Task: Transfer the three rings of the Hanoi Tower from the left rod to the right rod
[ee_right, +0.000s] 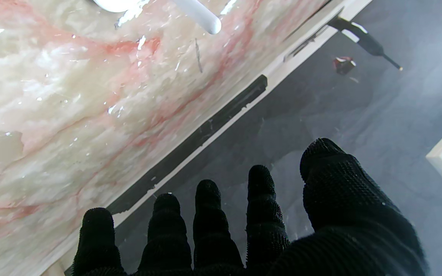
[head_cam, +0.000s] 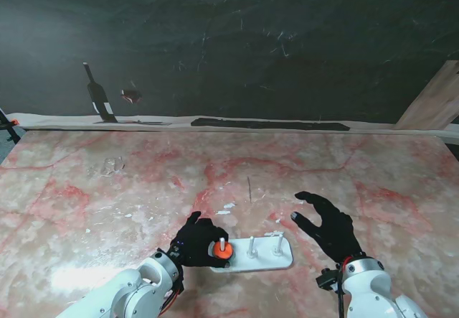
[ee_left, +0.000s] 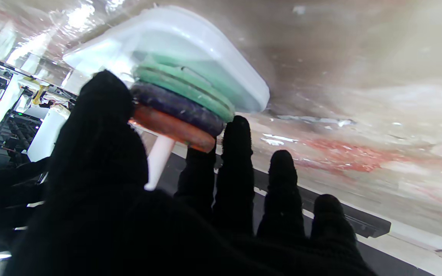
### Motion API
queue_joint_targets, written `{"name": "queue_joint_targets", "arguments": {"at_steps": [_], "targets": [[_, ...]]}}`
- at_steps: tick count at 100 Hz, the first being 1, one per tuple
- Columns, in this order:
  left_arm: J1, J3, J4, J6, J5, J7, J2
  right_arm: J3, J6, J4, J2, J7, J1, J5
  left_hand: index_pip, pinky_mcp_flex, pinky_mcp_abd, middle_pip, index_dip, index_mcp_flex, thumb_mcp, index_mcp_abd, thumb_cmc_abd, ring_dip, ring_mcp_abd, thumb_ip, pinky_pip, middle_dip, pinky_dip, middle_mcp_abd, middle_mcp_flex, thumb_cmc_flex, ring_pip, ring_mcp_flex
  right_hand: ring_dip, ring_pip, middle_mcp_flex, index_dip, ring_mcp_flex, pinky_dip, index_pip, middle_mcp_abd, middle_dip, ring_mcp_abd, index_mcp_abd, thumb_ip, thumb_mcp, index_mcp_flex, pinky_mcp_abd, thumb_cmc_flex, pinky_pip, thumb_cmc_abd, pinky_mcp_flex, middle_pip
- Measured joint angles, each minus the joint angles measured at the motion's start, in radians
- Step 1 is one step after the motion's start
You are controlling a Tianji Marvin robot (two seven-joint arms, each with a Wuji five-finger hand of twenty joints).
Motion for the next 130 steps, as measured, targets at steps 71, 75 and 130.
{"name": "queue_joint_targets", "arguments": {"at_steps": [71, 75, 130], "targets": [[-0.004, -0.001, 0.012, -0.020, 0.011, 0.027, -0.001, 0.003, -0.006, 0.001, -0.003, 0.000, -0.001, 0.025, 0.016, -0.003, -0.014, 0.025, -0.015, 0.096, -0.036, 0.017, -0.005, 0.021, -0.024, -0.011, 0.077, 0.000, 0.111, 0.002, 0.159, 0.018, 0.063, 0.116, 0.000, 0.000, 0.000, 0.000, 0.000, 0.012, 0.000, 0.000, 0.000, 0.000, 0.000, 0.000, -0.010, 0.000, -0.001, 0.000, -0.010, 0.019, 0.000, 0.000], [-0.002, -0.003, 0.010, -0.020, 0.013, 0.027, -0.001, 0.003, -0.008, 0.001, -0.003, 0.000, -0.001, 0.027, 0.016, -0.003, -0.014, 0.025, -0.017, 0.100, -0.036, 0.017, -0.013, 0.021, -0.024, -0.011, 0.080, 0.000, 0.120, 0.002, 0.159, 0.021, 0.063, 0.117, 0.000, 0.000, 0.000, 0.000, 0.000, 0.012, 0.000, 0.000, 0.000, 0.000, 0.000, 0.000, -0.010, 0.000, -0.001, 0.000, -0.010, 0.019, 0.000, 0.000], [0.024, -0.037, -0.043, -0.019, 0.038, 0.013, 0.001, 0.001, -0.019, 0.009, -0.003, 0.010, 0.010, 0.044, 0.018, 0.000, -0.014, 0.027, -0.030, 0.120, -0.037, 0.018, -0.035, 0.021, -0.025, -0.011, 0.110, -0.002, 0.122, 0.015, 0.192, 0.031, 0.068, 0.141, 0.000, -0.002, 0.000, 0.000, -0.009, 0.022, -0.001, 0.009, 0.000, 0.000, 0.000, 0.000, -0.011, 0.000, -0.002, 0.000, -0.013, 0.019, 0.000, 0.000]]}}
